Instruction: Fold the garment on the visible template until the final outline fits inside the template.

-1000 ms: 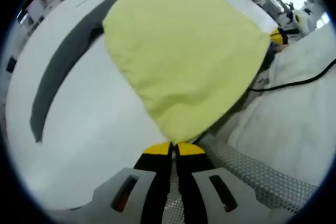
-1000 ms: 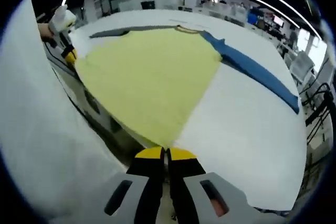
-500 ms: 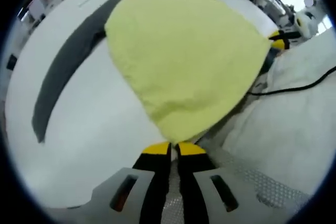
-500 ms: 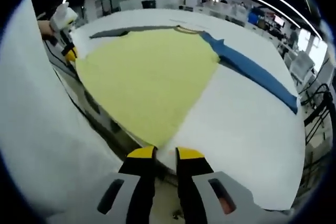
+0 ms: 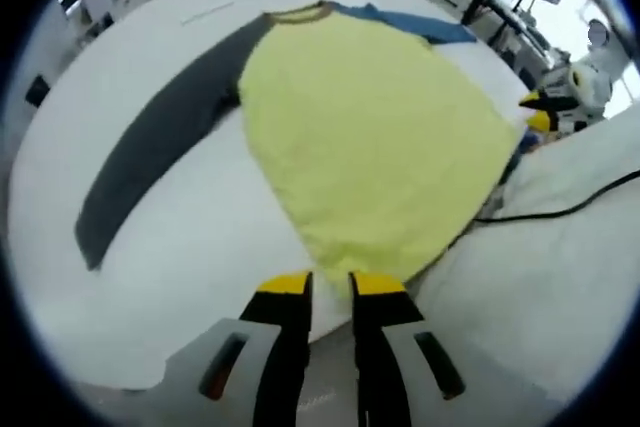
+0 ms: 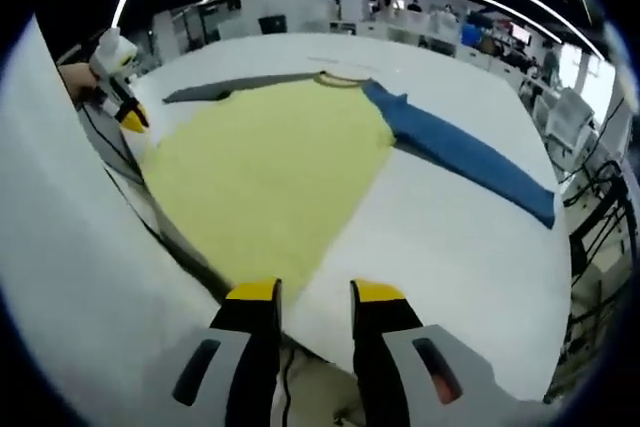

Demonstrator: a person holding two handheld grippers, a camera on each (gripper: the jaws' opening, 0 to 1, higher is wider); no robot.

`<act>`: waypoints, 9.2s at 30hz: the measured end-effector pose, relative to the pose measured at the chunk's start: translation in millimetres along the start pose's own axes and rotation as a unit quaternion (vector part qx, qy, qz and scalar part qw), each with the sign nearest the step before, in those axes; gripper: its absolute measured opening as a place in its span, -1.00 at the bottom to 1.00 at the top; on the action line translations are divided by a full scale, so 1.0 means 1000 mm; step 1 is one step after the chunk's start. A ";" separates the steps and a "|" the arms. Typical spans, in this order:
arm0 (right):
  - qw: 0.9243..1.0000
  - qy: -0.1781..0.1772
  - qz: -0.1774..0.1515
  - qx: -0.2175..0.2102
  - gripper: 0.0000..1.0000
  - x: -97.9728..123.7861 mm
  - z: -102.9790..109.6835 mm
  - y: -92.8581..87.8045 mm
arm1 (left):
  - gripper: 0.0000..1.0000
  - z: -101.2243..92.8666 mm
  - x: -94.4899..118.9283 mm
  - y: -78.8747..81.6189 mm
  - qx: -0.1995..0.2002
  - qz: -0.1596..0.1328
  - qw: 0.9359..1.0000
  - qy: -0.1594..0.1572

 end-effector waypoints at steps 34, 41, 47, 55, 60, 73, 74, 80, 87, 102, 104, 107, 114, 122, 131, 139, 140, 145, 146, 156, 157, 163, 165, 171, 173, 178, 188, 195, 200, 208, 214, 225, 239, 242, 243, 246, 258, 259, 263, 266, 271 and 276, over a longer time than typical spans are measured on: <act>0.989 -0.014 -0.119 -0.084 0.57 0.045 -0.051 0.098 | 0.33 -0.014 0.090 0.077 0.086 -0.233 0.969 -0.002; 0.986 -0.005 -0.133 -0.105 0.77 0.054 -0.058 0.109 | 0.54 -0.009 0.101 0.084 0.106 -0.263 0.959 -0.012; 0.987 0.000 -0.133 -0.095 0.94 0.059 -0.059 0.115 | 0.66 -0.007 0.113 0.095 0.105 -0.286 0.952 -0.012; 0.985 0.014 -0.146 -0.086 0.99 0.066 -0.062 0.121 | 0.74 -0.010 0.128 0.112 0.092 -0.313 0.945 -0.018; 0.985 0.006 -0.148 -0.088 0.99 0.071 -0.066 0.120 | 0.67 -0.002 0.143 0.116 0.043 -0.274 0.961 0.025; 0.985 -0.010 -0.149 -0.084 0.99 0.084 -0.080 0.121 | 0.79 0.013 0.173 0.118 0.072 -0.328 0.942 0.020; 0.985 -0.011 -0.151 -0.086 0.99 0.086 -0.082 0.121 | 0.82 0.016 0.175 0.117 0.074 -0.331 0.940 0.022; 0.984 -0.020 -0.152 -0.093 0.99 0.088 -0.092 0.121 | 0.99 0.025 0.177 0.111 0.084 -0.332 0.939 0.030; 0.983 -0.026 -0.153 -0.100 0.99 0.086 -0.098 0.120 | 0.99 0.033 0.189 0.111 0.083 -0.334 0.939 0.022; 0.982 -0.046 -0.145 -0.113 0.86 0.082 -0.103 0.112 | 0.98 0.030 0.174 0.112 0.076 -0.312 0.947 0.004; 0.981 -0.046 -0.144 -0.120 0.87 0.081 -0.107 0.111 | 0.97 0.028 0.172 0.111 0.078 -0.311 0.947 0.001; 0.980 -0.048 -0.148 -0.125 0.84 0.080 -0.111 0.111 | 0.97 0.026 0.169 0.111 0.079 -0.307 0.948 -0.001; 0.979 -0.049 -0.148 -0.133 0.83 0.074 -0.126 0.112 | 0.98 0.023 0.165 0.114 0.085 -0.309 0.947 -0.003; 0.970 -0.044 -0.160 -0.175 0.76 0.059 -0.158 0.106 | 0.99 0.020 0.163 0.119 0.085 -0.311 0.947 0.005; 0.968 -0.058 -0.131 -0.205 0.62 0.030 -0.194 0.084 | 0.99 0.018 0.157 0.124 0.098 -0.307 0.946 0.015; 0.967 -0.074 -0.115 -0.214 0.52 0.017 -0.217 0.076 | 0.99 0.013 0.149 0.134 0.098 -0.296 0.950 0.012; 0.967 -0.077 -0.115 -0.213 0.50 0.016 -0.219 0.076 | 0.99 0.013 0.148 0.135 0.098 -0.295 0.950 0.012; 0.969 -0.092 -0.103 -0.203 0.42 0.007 -0.235 0.073 | 0.99 0.013 0.146 0.141 0.099 -0.290 0.952 0.013; 0.969 -0.094 -0.100 -0.203 0.39 0.005 -0.239 0.072 | 0.99 0.013 0.145 0.142 0.099 -0.289 0.952 0.013; 0.964 -0.117 -0.091 -0.223 0.19 -0.015 -0.267 0.061 | 0.99 0.008 0.137 0.150 0.099 -0.277 0.956 0.010; 0.963 -0.121 -0.089 -0.222 0.17 -0.018 -0.269 0.060 | 0.99 0.008 0.136 0.150 0.100 -0.276 0.956 0.010; 0.958 -0.156 -0.081 -0.227 0.02 -0.028 -0.285 0.055 | 0.98 0.006 0.127 0.153 0.103 -0.264 0.959 0.006; 0.955 -0.163 -0.080 -0.233 -0.02 -0.031 -0.290 0.054 | 0.98 0.005 0.126 0.153 0.104 -0.263 0.959 0.003; 0.954 -0.176 -0.061 -0.235 -0.09 -0.042 -0.300 0.048 | 0.97 0.004 0.124 0.154 0.108 -0.258 0.960 0.004; 0.952 -0.180 -0.056 -0.239 -0.14 -0.045 -0.302 0.045 | 0.97 0.004 0.123 0.154 0.110 -0.256 0.961 0.004; 0.949 -0.196 -0.052 -0.241 -0.23 -0.049 -0.308 0.043 | 0.96 0.003 0.123 0.154 0.111 -0.252 0.961 0.005; 0.946 -0.223 -0.032 -0.233 -0.49 -0.057 -0.321 0.037 | 0.96 0.003 0.122 0.157 0.111 -0.246 0.963 0.009; 0.943 -0.233 -0.020 -0.235 -0.58 -0.061 -0.327 0.035 | 0.96 0.003 0.123 0.157 0.115 -0.247 0.962 0.008; 0.944 -0.237 -0.012 -0.230 -0.65 -0.064 -0.330 0.034 | 0.94 0.004 0.124 0.156 0.117 -0.244 0.962 0.012; 0.945 -0.245 -0.006 -0.217 -0.77 -0.065 -0.333 0.033 | 0.94 0.003 0.124 0.154 0.120 -0.240 0.963 0.015; 0.948 -0.242 -0.006 -0.208 -0.84 -0.067 -0.333 0.034 | 0.93 0.003 0.123 0.152 0.120 -0.239 0.963 0.018; 0.952 -0.247 0.005 -0.179 -0.96 -0.069 -0.333 0.035 | 0.89 0.003 0.124 0.147 0.124 -0.242 0.962 0.021; 0.946 -0.268 0.000 -0.184 -0.98 -0.048 -0.332 0.045 | 0.82 0.004 0.129 0.138 0.123 -0.254 0.959 0.023; 0.948 -0.269 0.001 -0.169 -0.98 -0.043 -0.333 0.052 | 0.82 0.003 0.129 0.138 0.120 -0.258 0.958 0.020; 0.949 -0.272 0.002 -0.162 -0.98 -0.041 -0.333 0.055 | 0.82 0.003 0.129 0.137 0.120 -0.259 0.958 0.019; 0.950 -0.274 0.003 -0.150 -0.98 -0.037 -0.334 0.063 | 0.81 0.003 0.130 0.134 0.118 -0.261 0.958 0.017; 0.951 -0.286 0.023 -0.119 -0.97 -0.019 -0.339 0.077 | 0.80 0.006 0.135 0.115 0.124 -0.266 0.956 0.015; 0.950 -0.288 0.025 -0.116 -0.97 -0.018 -0.339 0.078 | 0.80 0.007 0.135 0.114 0.124 -0.266 0.956 0.015; 0.949 -0.294 0.035 -0.106 -0.97 -0.012 -0.342 0.081 | 0.79 0.008 0.136 0.110 0.124 -0.267 0.956 0.014; 0.948 -0.298 0.034 -0.103 -0.97 -0.007 -0.346 0.087 | 0.79 0.008 0.137 0.108 0.122 -0.266 0.956 0.013; 0.949 -0.300 0.028 -0.092 -0.97 -0.003 -0.347 0.101 | 0.79 0.008 0.137 0.107 0.115 -0.263 0.958 0.008; 0.954 -0.283 0.006 -0.097 -0.97 -0.001 -0.334 0.113 | 0.78 0.009 0.137 0.106 0.110 -0.263 0.959 0.004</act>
Point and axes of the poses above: the point that each gripper's makers call its tool centre point, and the gripper's own axes: x roughly backward along the fingers, z roughly to its left, y roughly out of its top, the point moved 9 cm from there along x, roughly backward along the fingers, and after that the axes turned 3 degrees about z, right-handed, at the moved point
